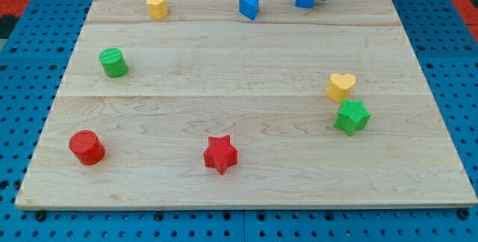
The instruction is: Slide the blue triangle to the center
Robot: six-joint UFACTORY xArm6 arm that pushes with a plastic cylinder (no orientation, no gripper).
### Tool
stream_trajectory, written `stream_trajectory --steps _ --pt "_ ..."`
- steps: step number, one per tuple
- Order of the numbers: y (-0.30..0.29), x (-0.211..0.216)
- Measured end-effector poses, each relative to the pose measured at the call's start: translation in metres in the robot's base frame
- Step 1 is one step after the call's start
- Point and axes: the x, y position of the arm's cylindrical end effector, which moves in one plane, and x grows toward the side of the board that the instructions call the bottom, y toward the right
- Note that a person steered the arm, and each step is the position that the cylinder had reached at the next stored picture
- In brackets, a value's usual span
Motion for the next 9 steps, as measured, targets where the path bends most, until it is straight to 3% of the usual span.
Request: stream_trajectory --steps 1,2,3,5,6,7,8,9 --pt "-0.027 0.040" --pt "-0.073 0.052" --pt "-0.083 0.034" --pt "-0.090 0.067" --pt "-0.169 0.083" --pt "-0.211 0.043" --pt "-0.208 -0.004" --pt "-0.128 -0.017"
